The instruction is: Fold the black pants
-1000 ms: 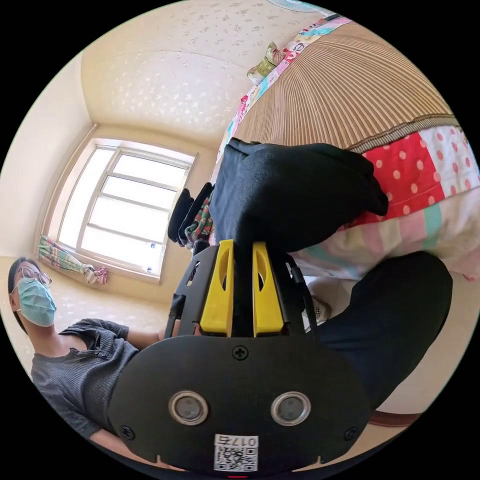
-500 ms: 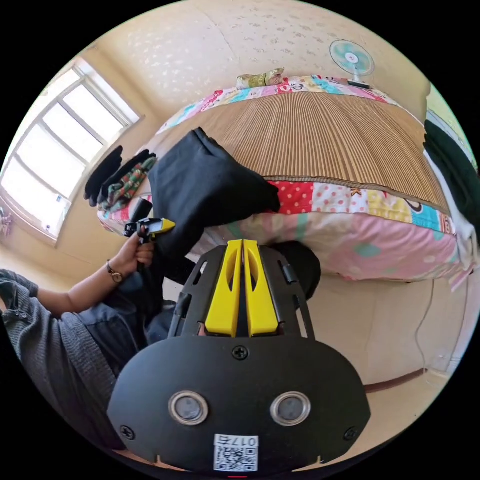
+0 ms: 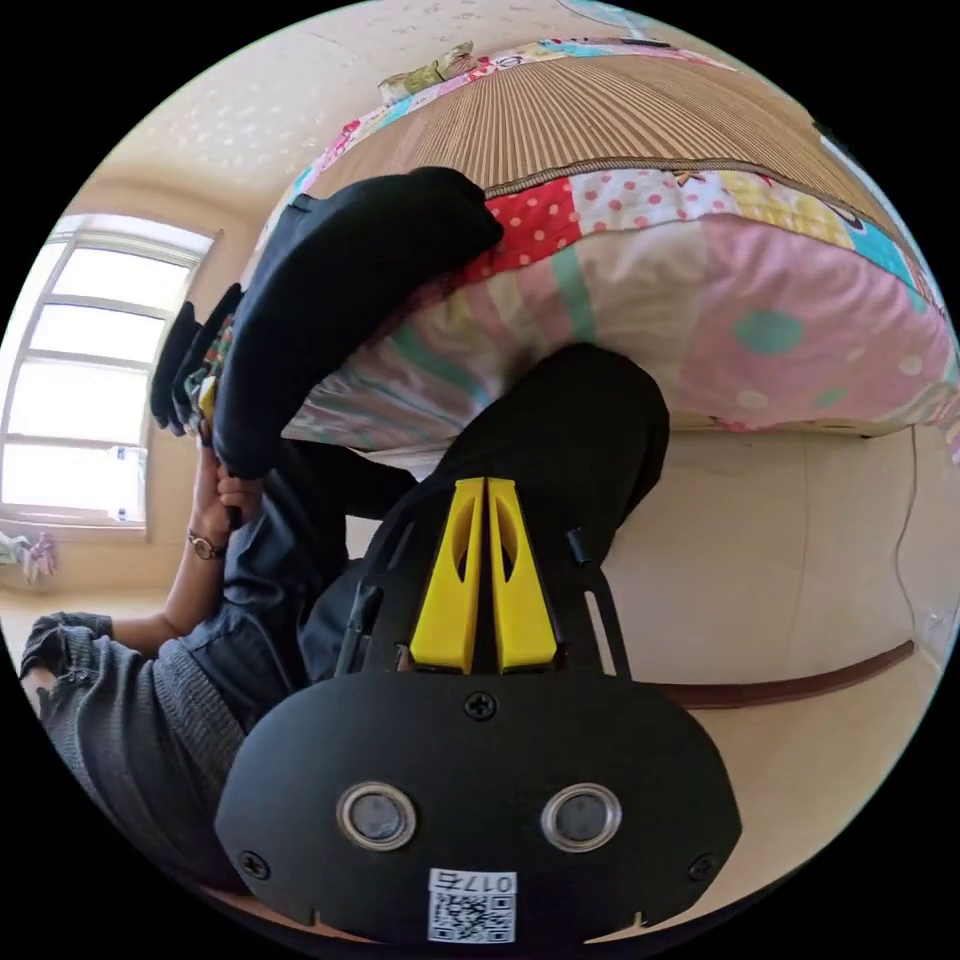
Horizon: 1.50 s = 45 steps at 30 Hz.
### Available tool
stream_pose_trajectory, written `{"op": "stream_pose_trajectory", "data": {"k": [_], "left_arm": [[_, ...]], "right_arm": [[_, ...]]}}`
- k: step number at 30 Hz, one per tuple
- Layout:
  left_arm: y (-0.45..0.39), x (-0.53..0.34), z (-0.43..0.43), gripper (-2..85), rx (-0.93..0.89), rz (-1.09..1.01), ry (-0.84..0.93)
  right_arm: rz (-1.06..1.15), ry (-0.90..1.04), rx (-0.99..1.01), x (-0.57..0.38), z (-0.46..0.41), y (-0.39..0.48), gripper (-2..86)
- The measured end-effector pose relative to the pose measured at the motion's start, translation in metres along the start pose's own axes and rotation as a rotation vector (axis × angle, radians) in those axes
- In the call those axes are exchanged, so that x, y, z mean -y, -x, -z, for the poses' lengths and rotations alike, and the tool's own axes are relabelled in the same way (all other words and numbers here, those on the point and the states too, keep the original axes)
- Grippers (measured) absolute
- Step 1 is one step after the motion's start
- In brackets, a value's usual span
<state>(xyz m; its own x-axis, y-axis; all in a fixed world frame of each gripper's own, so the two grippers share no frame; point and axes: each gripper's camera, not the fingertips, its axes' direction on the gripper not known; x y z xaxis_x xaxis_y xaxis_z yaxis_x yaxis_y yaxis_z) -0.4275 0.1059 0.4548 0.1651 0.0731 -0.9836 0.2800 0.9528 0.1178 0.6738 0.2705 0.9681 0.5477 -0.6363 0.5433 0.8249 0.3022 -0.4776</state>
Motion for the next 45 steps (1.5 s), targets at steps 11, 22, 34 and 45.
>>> {"op": "stream_pose_trajectory", "data": {"k": [11,22,34,45], "left_arm": [[-0.021,-0.037,-0.087,10.2,0.097,-0.018,0.119],[-0.077,-0.082,-0.18,11.8,0.253,-0.199,0.266],[-0.103,-0.125,-0.21,11.5,0.391,-0.284,0.286],[-0.062,-0.12,-0.253,10.1,0.433,-0.193,0.239]], "right_arm": [[-0.088,-0.061,0.923,0.013,-0.037,-0.075,27.4],[0.198,-0.217,1.131,0.014,0.012,-0.098,20.5],[0.408,-0.542,0.969,0.133,0.292,-0.184,16.3],[0.123,-0.854,0.467,0.158,0.595,-0.337,12.2]]}}
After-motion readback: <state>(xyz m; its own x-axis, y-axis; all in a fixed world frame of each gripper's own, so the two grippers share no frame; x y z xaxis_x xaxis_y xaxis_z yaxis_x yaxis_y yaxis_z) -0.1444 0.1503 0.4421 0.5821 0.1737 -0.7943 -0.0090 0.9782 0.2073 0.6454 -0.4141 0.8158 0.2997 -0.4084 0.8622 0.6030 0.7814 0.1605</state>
